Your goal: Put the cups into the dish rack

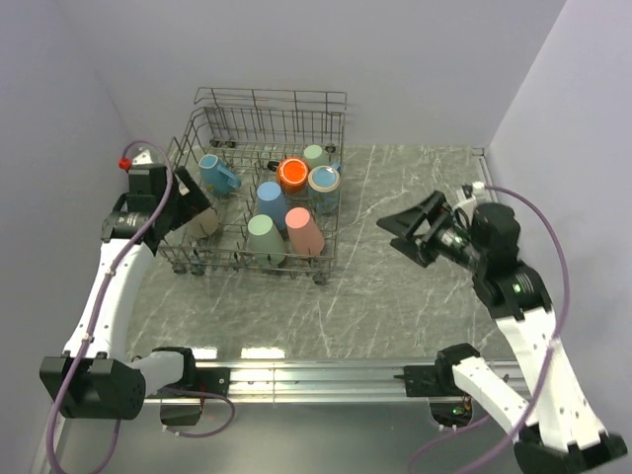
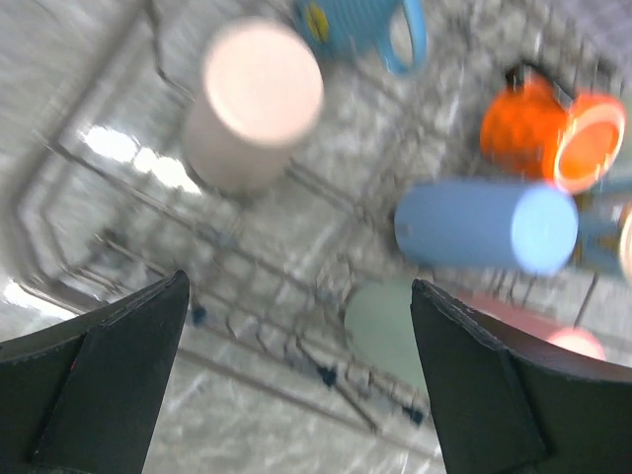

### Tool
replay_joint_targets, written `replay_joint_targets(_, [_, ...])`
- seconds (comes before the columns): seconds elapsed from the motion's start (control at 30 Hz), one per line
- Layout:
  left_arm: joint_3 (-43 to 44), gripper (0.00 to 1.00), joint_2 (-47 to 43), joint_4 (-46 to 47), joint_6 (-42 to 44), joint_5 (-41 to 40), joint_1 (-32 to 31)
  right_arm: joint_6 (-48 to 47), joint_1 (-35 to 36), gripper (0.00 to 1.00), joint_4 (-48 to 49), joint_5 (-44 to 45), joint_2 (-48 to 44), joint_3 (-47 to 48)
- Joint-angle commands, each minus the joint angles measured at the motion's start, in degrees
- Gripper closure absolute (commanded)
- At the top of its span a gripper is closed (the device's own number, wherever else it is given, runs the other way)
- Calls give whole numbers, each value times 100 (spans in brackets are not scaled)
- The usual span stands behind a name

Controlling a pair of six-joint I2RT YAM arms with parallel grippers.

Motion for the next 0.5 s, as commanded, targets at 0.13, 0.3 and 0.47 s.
replay_joint_targets(0.13, [-125,1,-550,117,85,83,-248,375,51,9,-626,458,-1346,-643])
replay_joint_targets(0.3, [-380,1,-752,222,322,65,-257,543,42,6,-72,98,-1436,-978])
replay_joint_targets(0.47, [-442,1,-1069,196,297,13,-257,-140,42,4,-184,-508,-882,-636])
